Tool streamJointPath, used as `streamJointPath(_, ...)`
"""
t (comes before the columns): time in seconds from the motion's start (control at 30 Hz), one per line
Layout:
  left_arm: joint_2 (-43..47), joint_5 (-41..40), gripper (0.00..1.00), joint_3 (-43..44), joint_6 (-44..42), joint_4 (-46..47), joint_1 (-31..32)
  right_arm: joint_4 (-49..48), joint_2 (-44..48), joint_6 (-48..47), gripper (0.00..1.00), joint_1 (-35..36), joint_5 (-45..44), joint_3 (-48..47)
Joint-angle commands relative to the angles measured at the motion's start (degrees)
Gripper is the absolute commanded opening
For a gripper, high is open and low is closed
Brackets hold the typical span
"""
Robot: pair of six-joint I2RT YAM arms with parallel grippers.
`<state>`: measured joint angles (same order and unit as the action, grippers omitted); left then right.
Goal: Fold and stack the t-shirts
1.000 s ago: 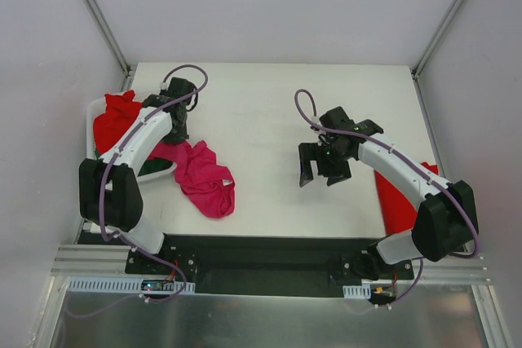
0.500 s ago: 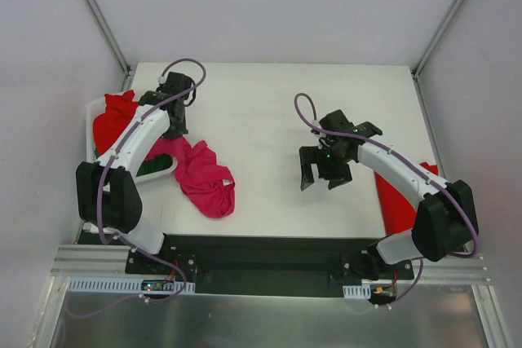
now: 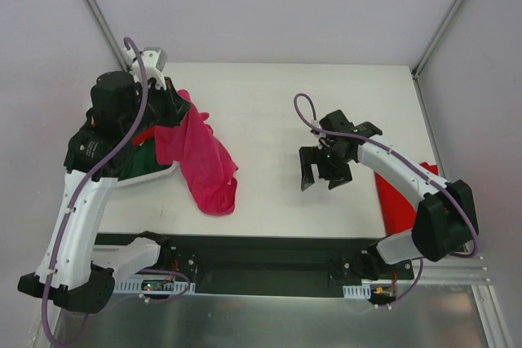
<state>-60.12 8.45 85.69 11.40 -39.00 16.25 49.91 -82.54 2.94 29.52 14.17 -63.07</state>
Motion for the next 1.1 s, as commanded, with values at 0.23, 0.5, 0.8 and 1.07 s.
streamJointPath(0.23,0.53,27.66,0.0,17.48,7.57,9.53,2.56,1.15,-2.36,-1.45,0.96,0.19,0.59,-2.32)
streamJointPath(0.5,-0.53,35.23,0.0,13.56,17.87,21.77,2.65,0.63,-2.89,-1.09,0.96,0.28,0.77,-2.67)
streamJointPath(0.8,1.05,27.15,0.99,-1.66,17.44,22.4,2.38,0.54,-1.13,-1.09,0.96,0.36,0.5,-1.45)
streamJointPath(1.07,-11.32,28.9,0.99,-2.1,25.87,2.74,0.36,-0.69,4.4,-1.27,0.96,0.37,0.77,-0.47)
